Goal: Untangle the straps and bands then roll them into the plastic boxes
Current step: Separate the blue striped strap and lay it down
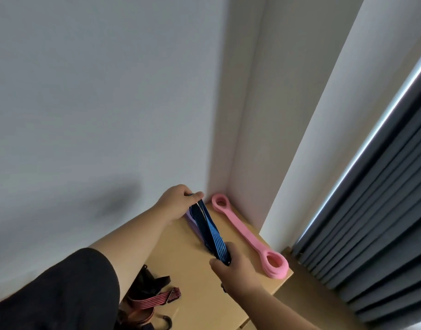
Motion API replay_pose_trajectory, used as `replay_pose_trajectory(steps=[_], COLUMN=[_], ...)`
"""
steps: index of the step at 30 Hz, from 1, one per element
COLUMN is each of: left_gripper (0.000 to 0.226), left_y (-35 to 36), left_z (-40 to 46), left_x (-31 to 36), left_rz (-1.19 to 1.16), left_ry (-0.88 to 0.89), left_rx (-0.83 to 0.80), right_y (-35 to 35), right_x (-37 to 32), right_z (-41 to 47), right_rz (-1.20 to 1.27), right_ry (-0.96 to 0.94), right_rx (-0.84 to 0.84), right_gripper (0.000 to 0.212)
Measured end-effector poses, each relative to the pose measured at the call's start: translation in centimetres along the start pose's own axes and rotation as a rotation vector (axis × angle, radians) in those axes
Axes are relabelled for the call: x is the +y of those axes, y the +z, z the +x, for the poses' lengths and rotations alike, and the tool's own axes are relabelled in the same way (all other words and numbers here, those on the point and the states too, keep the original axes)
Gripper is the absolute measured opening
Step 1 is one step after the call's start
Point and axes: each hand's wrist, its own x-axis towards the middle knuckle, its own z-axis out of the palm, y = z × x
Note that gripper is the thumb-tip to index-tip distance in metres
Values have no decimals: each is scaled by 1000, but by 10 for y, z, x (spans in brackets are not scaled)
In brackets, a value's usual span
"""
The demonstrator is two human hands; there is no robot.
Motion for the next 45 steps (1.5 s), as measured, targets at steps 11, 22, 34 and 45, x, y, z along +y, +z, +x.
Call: replay_pose_trajectory(steps=[11,22,34,45], left_gripper=[36,22,13,35], left_y=[53,89,132,147], left_z=[116,163,176,169], left_x=[-34,-98,-158,-159], left_rz=[-207,471,657,492], left_ry=[-332,-189,-13,45], left_rx=[87,87,168,359], right_y=[-14,2,19,15], right_x=[22,74,108,122], right_z=[103,186,206,210], right_rz=[-438,-555,-765,-634], right_ry=[-196,-140,-226,-272], right_rx=[-182,-406,-326,-428], right_gripper=[51,61,79,91])
